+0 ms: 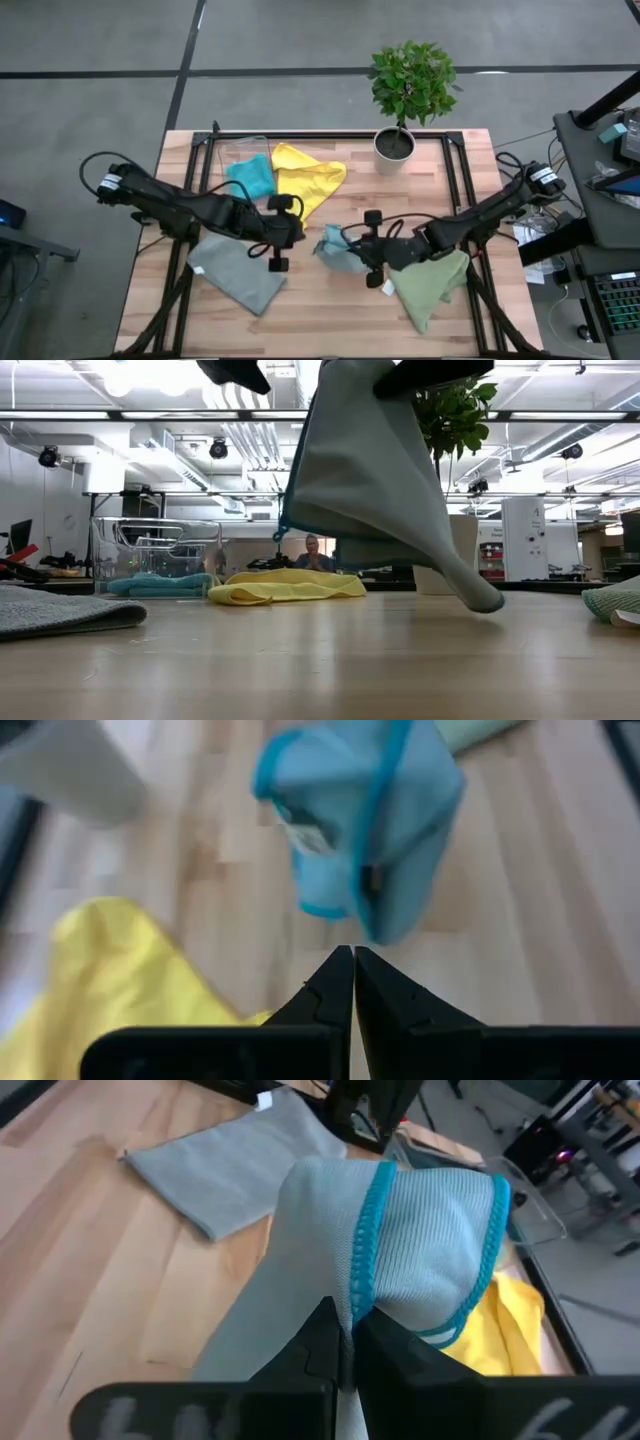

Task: Fold microfiber towels
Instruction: Fold the light blue microfiber towel

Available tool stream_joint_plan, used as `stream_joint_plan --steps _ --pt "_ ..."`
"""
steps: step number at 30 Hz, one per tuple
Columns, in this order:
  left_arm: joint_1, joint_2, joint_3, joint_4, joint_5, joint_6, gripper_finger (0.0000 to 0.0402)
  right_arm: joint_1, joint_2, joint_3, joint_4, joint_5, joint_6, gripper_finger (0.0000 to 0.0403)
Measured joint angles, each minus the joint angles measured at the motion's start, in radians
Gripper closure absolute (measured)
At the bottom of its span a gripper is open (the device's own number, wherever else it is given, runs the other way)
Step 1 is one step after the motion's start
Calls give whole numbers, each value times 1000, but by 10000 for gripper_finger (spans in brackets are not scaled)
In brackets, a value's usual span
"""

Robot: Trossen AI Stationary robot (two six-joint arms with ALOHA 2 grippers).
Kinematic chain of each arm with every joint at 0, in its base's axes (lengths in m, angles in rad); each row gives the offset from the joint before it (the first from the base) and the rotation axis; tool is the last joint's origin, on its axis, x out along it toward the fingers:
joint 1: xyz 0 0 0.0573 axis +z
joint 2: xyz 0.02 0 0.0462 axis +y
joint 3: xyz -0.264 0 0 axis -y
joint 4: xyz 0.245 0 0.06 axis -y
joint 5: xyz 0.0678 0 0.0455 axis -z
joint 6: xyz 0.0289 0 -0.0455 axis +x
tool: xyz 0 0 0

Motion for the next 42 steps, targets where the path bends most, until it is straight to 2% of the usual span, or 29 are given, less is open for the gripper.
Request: stream_joint_plan --steps 3,8,11,21,25,28,32,38,42 --pt "0 0 -55 115 44 3 401 27 0 -10 3 35 -1 390" --pt "0 0 -129 261 55 3 401 50 0 -26 6 57 18 390" --pt "0 0 -169 346 62 3 388 55 0 -30 4 57 39 390" --pt "3 0 -330 728 47 7 260 58 15 -32 7 57 49 390" --pt "6 0 -390 873 45 37 229 57 29 -32 7 57 49 390" --pt "15 0 -425 970 44 39 222 57 42 -32 13 57 47 390" --pt "21 10 -442 1016 42 40 222 57 58 -32 31 57 39 390" --pt "22 92 -448 1148 42 83 222 57 66 -32 44 57 30 390" --pt "23 122 -447 1201 47 112 244 57 66 -32 44 57 30 390"
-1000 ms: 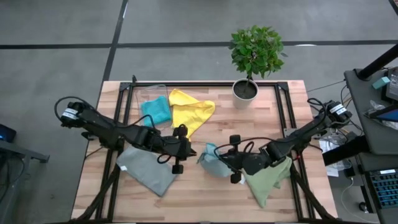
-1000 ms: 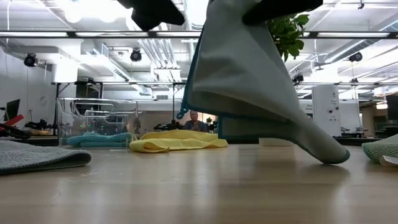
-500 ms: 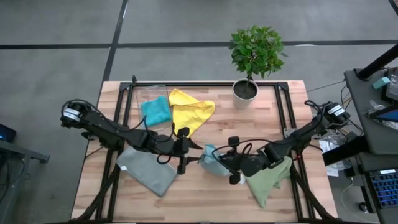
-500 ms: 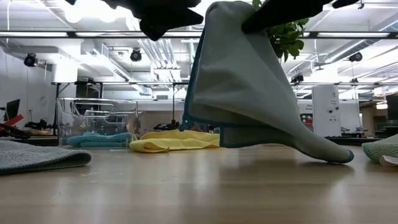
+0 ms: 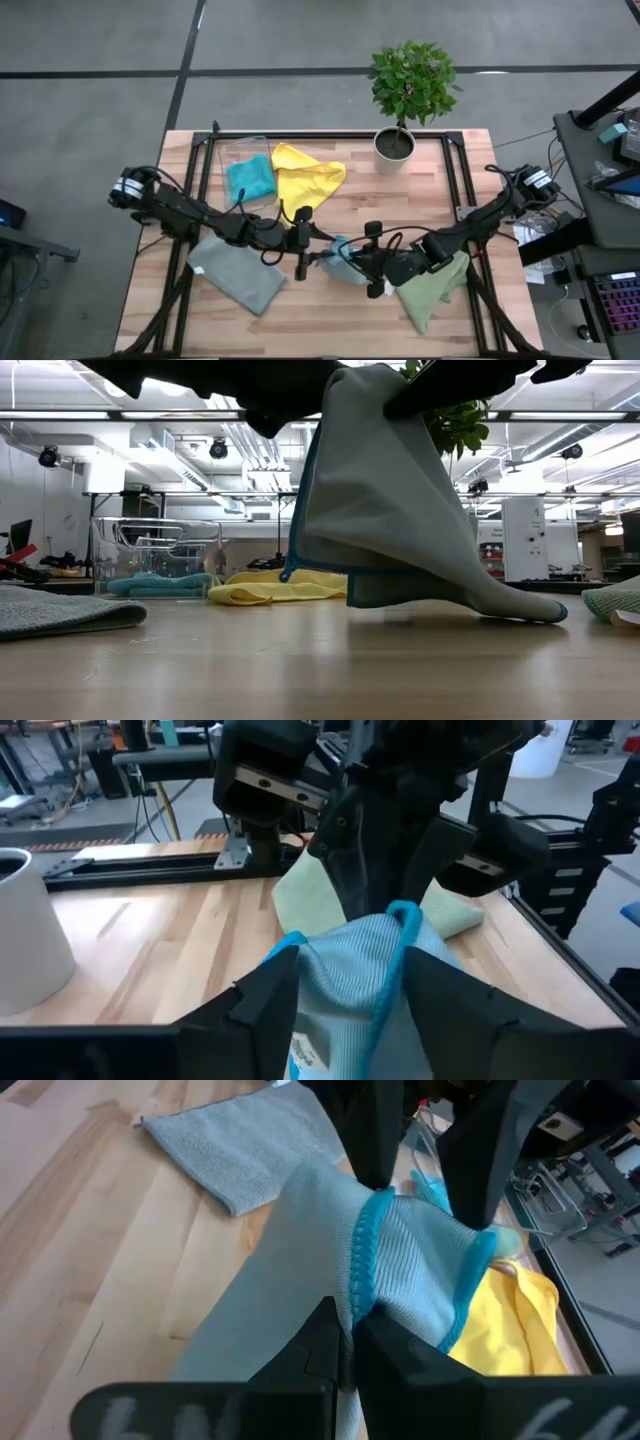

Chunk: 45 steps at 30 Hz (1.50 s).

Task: Fold microfiber towels
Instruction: Fold the light blue microfiber towel

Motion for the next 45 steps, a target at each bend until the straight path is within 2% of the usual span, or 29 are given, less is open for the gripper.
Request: stream_joint_plan --steps 4,8,14,22,28,35,40,45 --pt "0 -2 0 4 1 14 298 0 0 -1 -3 0 7 390" --pt "0 -4 -1 18 2 53 380 0 0 -2 -4 0 6 390" --pt "0 -4 -2 16 2 55 399 -1 0 -3 -4 0 4 390" --pt "0 -3 -2 20 -4 55 401 -1 0 -3 6 0 -3 390" --pt "0 -2 -4 -10 -125 40 401 -2 0 -3 37 2 15 390" --pt "0 -2 -19 -17 -127 -5 398 -18 0 -3 37 33 15 390" --pt "0 -6 -30 -16 -44 -13 350 -18 0 -5 37 34 16 390" --pt "0 -6 -52 -29 -30 -59 280 -18 0 -8 38 51 28 390"
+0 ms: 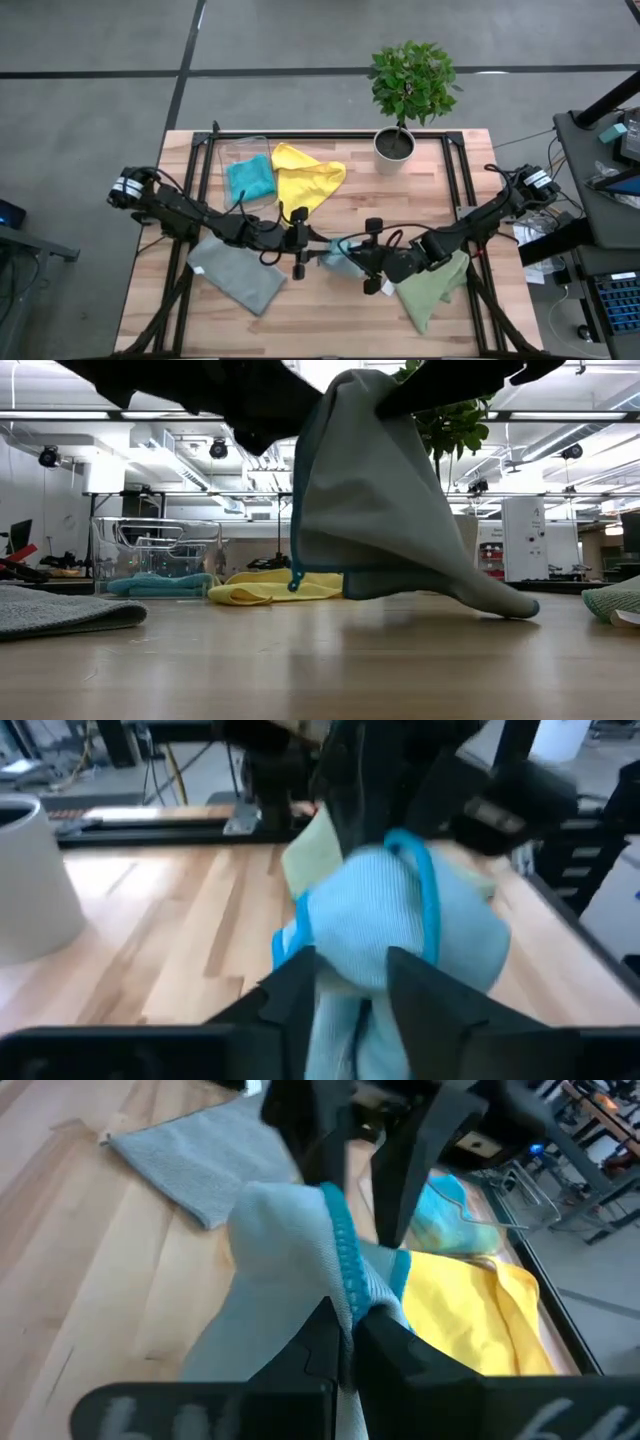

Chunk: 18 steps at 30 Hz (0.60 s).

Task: Fold microfiber towels
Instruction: Fold the light blue microfiber towel

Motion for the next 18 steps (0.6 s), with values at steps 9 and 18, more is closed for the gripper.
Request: stream_joint_plan --steps 9,18 --pt "-6 5 -1 -143 46 -46 224 0 0 0 0 109 44 390" --pt "-7 54 -1 -159 57 -109 242 -11 0 0 7 108 65 390"
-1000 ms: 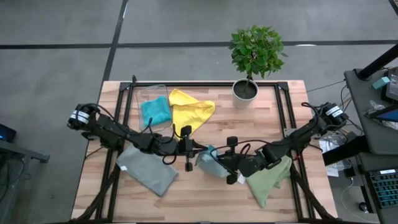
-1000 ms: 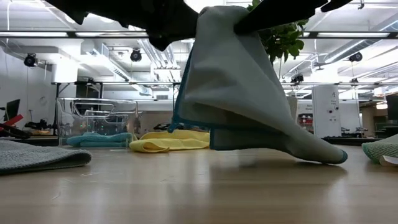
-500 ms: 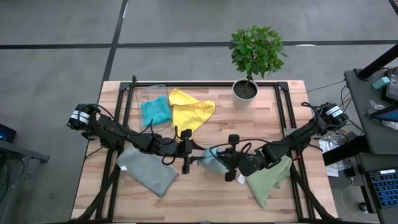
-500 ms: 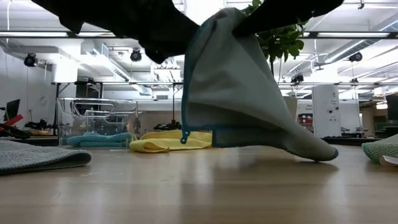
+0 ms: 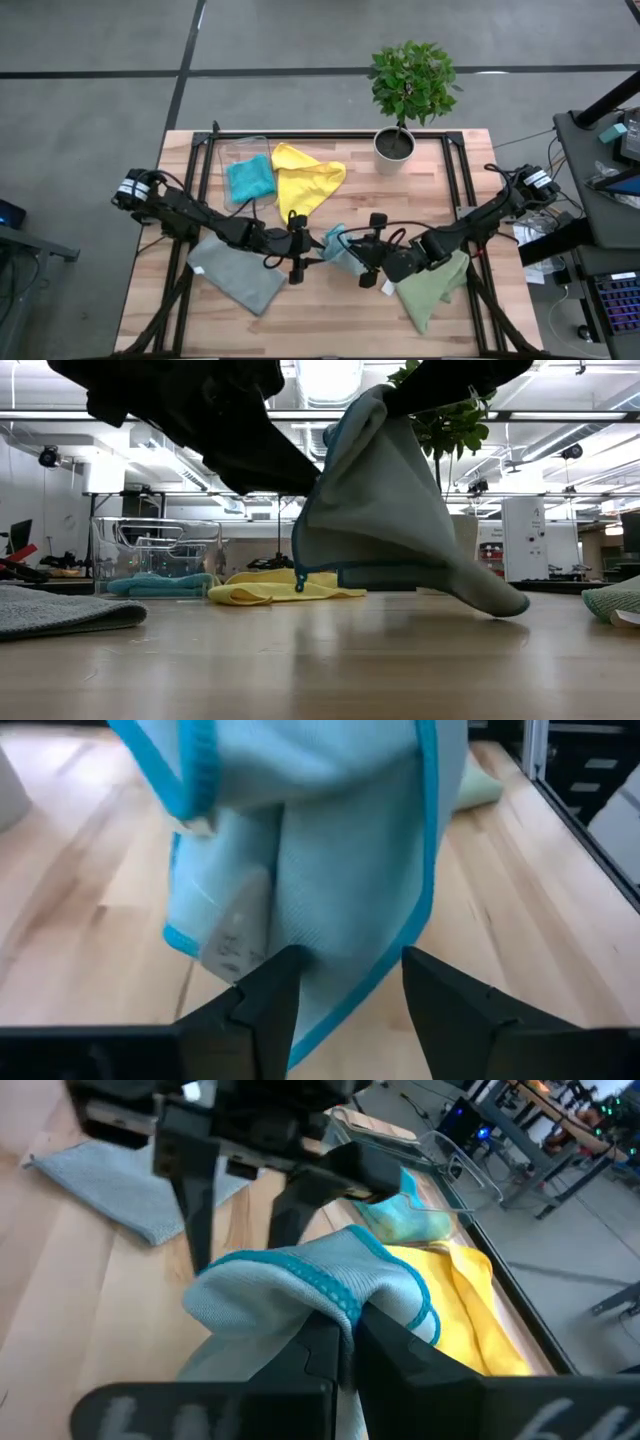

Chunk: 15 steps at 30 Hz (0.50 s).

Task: Fold microfiber towels
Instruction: Fold the light blue microfiber towel

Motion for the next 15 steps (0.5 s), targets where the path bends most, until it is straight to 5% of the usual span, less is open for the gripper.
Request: stream_joint_plan --steps 8,15 --pt "-3 7 0 -3 48 -21 247 -22 0 0 0 0 37 390" --pt "-3 40 0 8 -102 -17 263 -22 0 0 0 0 39 390"
